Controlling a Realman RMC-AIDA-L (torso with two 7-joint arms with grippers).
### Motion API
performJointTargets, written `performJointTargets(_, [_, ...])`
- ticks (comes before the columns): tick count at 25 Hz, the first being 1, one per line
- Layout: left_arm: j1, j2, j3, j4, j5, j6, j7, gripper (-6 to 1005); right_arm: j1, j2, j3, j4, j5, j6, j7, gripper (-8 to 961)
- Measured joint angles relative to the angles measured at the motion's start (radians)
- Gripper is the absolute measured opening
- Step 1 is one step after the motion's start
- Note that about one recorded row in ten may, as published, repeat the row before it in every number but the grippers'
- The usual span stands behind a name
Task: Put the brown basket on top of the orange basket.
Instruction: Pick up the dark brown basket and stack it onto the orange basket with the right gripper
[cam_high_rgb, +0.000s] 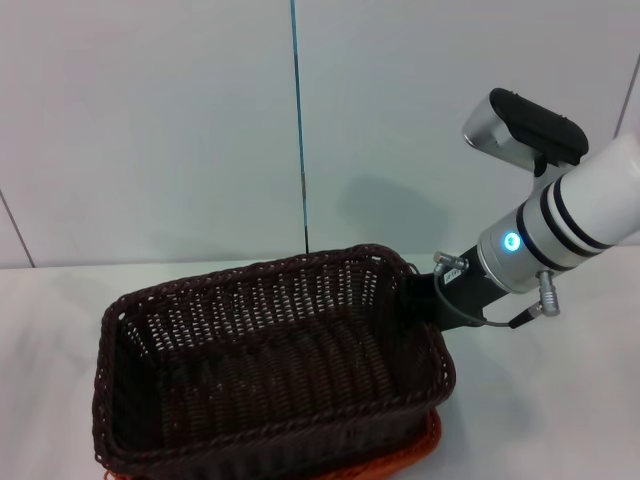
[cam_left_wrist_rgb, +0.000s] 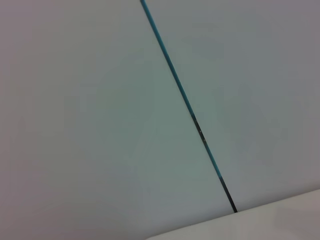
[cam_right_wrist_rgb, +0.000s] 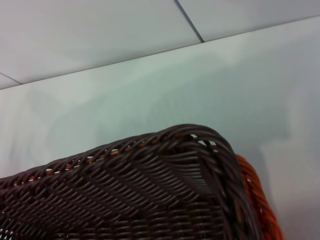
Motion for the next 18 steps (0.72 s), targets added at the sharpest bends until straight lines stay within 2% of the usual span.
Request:
performJointTargets(10, [0.001,0.0,-0.003,-0.002,0.0,-0.001,0.0,808,0.003,0.001,0.006,-0.026,0.007,0.016,-0.009,162])
performJointTargets(18, [0.004,0.002,-0.009,-0.002,0.0,-0.002,0.0,808,-0.012,-0.009,0.021,-0.021,0.039,0.009,-0.022,163])
